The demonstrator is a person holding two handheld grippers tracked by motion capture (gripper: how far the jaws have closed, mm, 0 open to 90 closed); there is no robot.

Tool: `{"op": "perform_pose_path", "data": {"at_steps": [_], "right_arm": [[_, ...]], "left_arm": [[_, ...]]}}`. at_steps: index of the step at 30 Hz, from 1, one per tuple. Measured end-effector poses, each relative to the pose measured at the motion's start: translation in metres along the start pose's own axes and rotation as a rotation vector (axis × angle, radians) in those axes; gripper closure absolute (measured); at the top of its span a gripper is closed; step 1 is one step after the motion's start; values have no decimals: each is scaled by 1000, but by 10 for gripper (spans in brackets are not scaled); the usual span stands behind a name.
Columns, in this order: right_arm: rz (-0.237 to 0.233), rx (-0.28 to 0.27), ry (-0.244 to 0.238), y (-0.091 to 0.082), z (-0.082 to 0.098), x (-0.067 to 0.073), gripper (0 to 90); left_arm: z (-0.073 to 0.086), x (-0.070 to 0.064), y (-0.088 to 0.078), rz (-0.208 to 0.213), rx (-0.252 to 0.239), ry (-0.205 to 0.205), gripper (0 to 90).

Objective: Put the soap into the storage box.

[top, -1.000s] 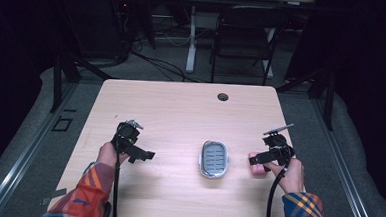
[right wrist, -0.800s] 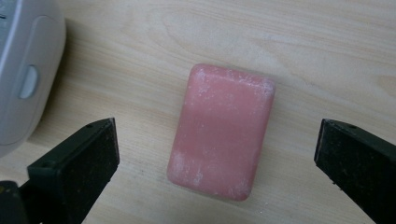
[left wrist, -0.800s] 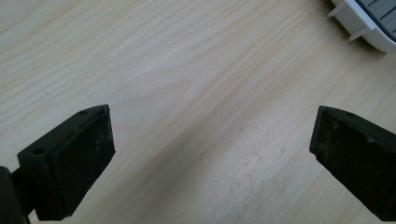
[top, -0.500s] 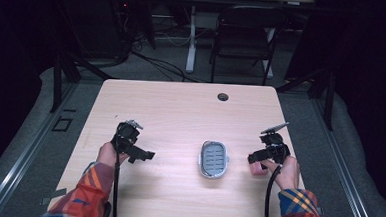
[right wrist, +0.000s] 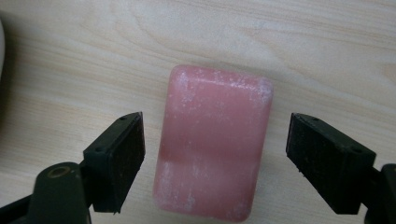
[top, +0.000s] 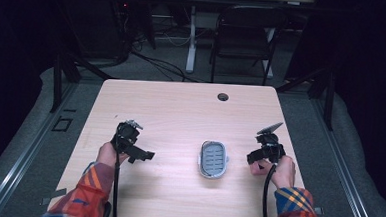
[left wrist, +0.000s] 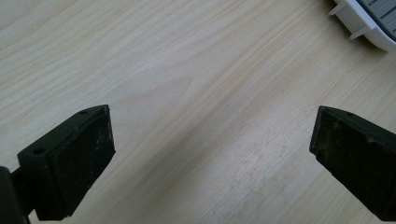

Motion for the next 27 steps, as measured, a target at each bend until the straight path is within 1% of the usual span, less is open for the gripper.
{"op": "perform_pose_path", "data": {"at_steps": [1, 2, 3, 4, 5, 7, 8, 9, 12, 13, 15, 16, 17, 18, 19, 20, 21, 22, 23, 27], "right_arm": [[5, 11, -3, 0, 0, 0, 199], [9, 9, 1, 1, 0, 1, 212], [10, 20, -6, 1, 0, 1, 236], [14, 23, -2, 2, 0, 2, 259], [28, 27, -5, 4, 1, 2, 261], [31, 44, -16, 5, 2, 2, 261], [25, 37, -18, 7, 1, 4, 261], [21, 26, -3, 8, 1, 5, 260], [25, 30, 14, 9, 1, 6, 246], [19, 40, 2, 9, 2, 5, 242], [12, 69, -2, 8, 4, 4, 249], [12, 61, 6, 10, 4, 5, 253], [21, 62, -4, 10, 4, 4, 270], [16, 62, 0, 11, 4, 5, 278], [26, 59, -4, 12, 4, 5, 294], [32, 61, -5, 12, 4, 5, 313], [38, 80, -13, 12, 6, 4, 332], [40, 62, 1, 13, 5, 4, 345], [42, 63, 0, 13, 5, 4, 362], [50, 62, -2, 13, 4, 4, 369]], "left_arm": [[0, 0, 0, 1, 1, 0, 0], [0, 0, 0, 0, 1, -2, 0], [0, 0, 0, -1, 3, -2, 0], [1, 0, 0, -3, 5, -1, 0], [1, 0, 0, -4, 6, -2, 0], [1, 1, 0, -4, 5, -2, 0], [1, 1, 0, -3, 6, -2, 0], [1, 0, 0, -3, 5, -2, 0], [0, 0, 0, -3, 3, -1, 0], [0, 0, 0, -2, 3, -1, 0], [0, 0, 0, -2, 2, -4, 0], [0, 0, 0, -2, 2, 0, 0], [0, 0, 0, -1, 2, 1, 0], [0, -1, 0, -1, 3, 1, 0], [0, 0, 0, -1, 3, 1, 0], [0, 0, -1, -1, 2, 1, 0], [0, 0, 0, -1, 0, -3, 0], [0, 0, 0, -1, 0, -3, 0], [0, 0, -1, -3, 0, -2, 0], [1, 0, -1, -3, 2, -2, 0]]}}
Point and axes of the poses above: each handheld gripper's, and its own axes: y roughly forward along the jaws, z roughly out of its underside, x roughly to its left, the point moved 9 cm from there along y, roughly forward along the jaws, and after that the axes turned 7 degrees about -y, right-handed, at the moved point
